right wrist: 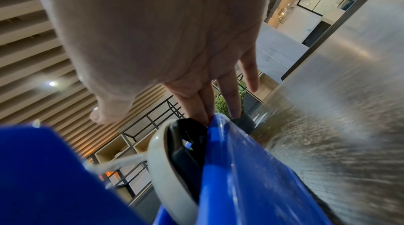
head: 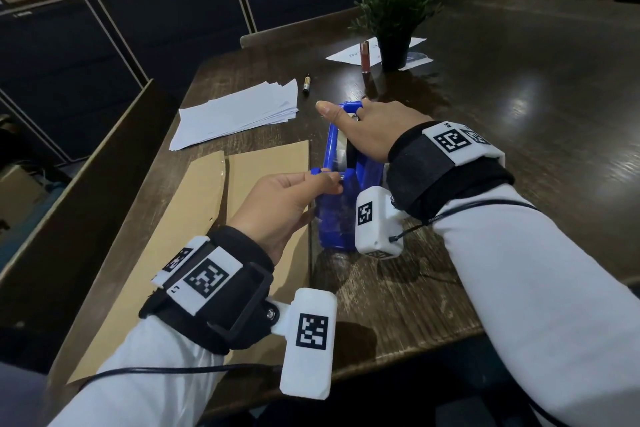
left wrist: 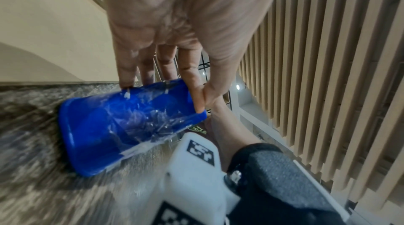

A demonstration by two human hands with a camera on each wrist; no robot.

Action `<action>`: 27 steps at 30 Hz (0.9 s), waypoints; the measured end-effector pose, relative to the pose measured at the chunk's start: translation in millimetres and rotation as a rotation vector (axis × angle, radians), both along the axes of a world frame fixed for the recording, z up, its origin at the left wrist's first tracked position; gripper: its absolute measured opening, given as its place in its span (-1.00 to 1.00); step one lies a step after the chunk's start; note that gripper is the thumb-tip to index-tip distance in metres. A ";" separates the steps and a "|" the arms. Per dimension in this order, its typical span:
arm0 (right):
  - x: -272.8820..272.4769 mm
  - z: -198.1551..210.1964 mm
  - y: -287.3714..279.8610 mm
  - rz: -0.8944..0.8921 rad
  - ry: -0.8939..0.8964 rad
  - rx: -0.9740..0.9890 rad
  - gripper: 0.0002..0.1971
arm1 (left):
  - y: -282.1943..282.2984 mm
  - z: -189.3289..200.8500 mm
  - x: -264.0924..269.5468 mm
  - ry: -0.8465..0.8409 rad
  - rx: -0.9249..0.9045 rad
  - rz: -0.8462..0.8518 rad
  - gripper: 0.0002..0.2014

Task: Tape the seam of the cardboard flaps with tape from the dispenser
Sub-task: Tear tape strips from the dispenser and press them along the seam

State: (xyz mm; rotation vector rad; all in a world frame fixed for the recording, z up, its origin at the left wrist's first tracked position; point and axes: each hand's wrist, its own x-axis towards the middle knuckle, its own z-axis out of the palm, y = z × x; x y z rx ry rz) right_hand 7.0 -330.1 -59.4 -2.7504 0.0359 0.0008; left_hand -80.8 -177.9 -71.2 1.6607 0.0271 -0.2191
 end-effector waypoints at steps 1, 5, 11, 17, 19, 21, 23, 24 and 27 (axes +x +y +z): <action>-0.1 0.2 -0.4 0.001 0.004 -0.002 0.37 | 0.2 -1.0 -0.1 -0.007 0.017 -0.004 -0.82; -1.5 1.2 -0.4 0.001 0.006 -0.015 0.29 | 1.8 -4.0 0.2 -0.025 0.050 -0.012 -0.80; -6.8 4.1 -0.1 0.001 -0.005 -0.004 0.20 | 3.5 -5.4 0.9 -0.036 0.035 -0.040 -0.79; -8.1 4.4 0.0 -0.004 -0.008 -0.004 0.15 | 3.3 -9.3 0.8 -0.087 0.033 -0.051 -0.78; -6.9 3.5 0.0 -0.005 -0.010 -0.009 0.15 | 3.7 -11.3 1.8 -0.107 0.051 -0.049 -0.78; -6.2 2.6 -0.1 -0.003 -0.009 -0.013 0.14 | 4.6 -12.7 3.3 -0.123 0.078 -0.042 -0.77; -4.9 1.3 -0.2 0.004 -0.013 -0.021 0.16 | 5.5 -13.7 4.2 -0.141 0.102 -0.035 -0.76; -4.3 0.6 -0.4 0.005 -0.014 -0.024 0.17 | 5.7 -13.9 4.1 -0.151 0.110 -0.033 -0.76; -3.7 0.2 -1.7 0.006 -0.016 -0.036 0.17 | 5.8 -13.7 3.2 -0.175 0.125 -0.033 -0.77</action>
